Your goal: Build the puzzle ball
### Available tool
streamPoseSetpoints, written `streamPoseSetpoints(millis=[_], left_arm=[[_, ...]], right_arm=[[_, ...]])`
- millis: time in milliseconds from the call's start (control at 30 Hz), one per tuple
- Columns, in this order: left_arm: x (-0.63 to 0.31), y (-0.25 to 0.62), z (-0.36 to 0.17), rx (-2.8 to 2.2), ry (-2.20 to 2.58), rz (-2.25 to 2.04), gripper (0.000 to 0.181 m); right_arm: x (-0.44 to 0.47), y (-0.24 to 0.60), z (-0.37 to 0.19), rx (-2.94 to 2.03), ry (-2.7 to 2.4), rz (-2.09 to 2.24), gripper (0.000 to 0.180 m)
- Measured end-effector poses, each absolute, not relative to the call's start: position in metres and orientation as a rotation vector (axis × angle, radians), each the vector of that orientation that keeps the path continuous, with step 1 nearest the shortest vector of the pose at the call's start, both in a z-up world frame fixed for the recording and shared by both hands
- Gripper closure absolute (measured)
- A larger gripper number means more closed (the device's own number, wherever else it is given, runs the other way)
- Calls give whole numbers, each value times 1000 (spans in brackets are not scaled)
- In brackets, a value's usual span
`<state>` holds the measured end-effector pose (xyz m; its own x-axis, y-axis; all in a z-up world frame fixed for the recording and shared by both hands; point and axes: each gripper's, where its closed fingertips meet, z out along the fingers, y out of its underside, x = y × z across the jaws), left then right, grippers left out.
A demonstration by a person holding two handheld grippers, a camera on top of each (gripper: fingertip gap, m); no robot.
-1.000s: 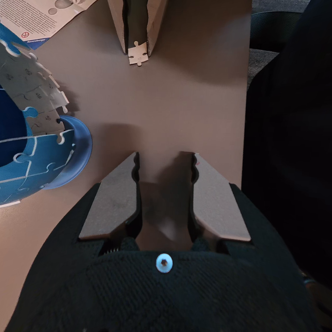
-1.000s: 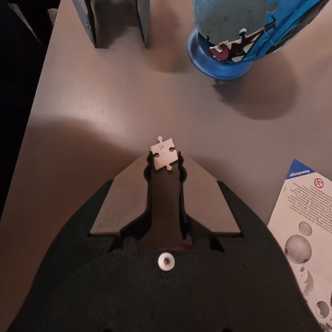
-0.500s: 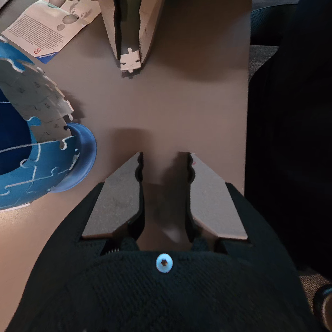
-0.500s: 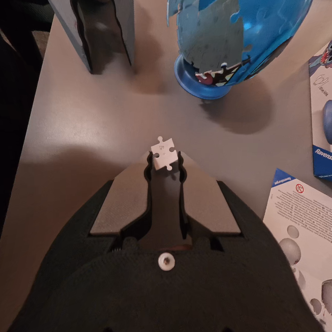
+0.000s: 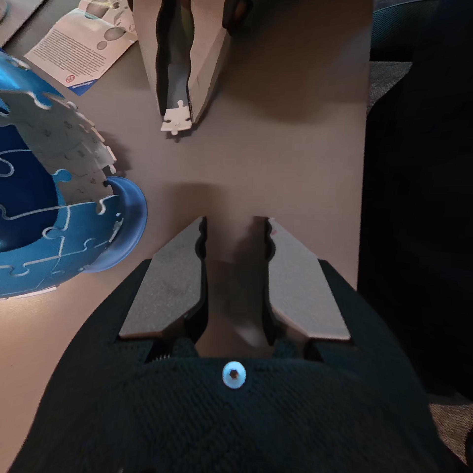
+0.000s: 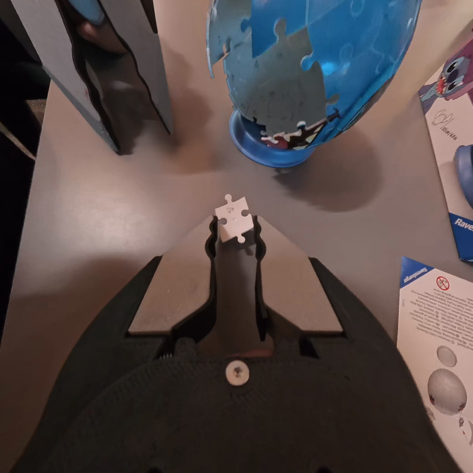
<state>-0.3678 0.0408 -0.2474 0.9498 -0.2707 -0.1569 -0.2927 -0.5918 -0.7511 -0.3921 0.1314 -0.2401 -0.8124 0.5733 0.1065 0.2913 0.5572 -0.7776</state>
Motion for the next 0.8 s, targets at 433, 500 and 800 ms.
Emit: streamPoseSetpoints(millis=[433, 500, 800], left_arm=[[-404, 29, -242, -2187, 352, 391, 141], [-409, 24, -241, -2185, 346, 424, 142], [-429, -3, -237, -2175, 281, 504, 133]], right_arm=[[-421, 84, -226, -708, -2267, 956, 155], [-426, 78, -224, -693, -2241, 912, 155], [-446, 69, -227, -619, -2142, 655, 155]])
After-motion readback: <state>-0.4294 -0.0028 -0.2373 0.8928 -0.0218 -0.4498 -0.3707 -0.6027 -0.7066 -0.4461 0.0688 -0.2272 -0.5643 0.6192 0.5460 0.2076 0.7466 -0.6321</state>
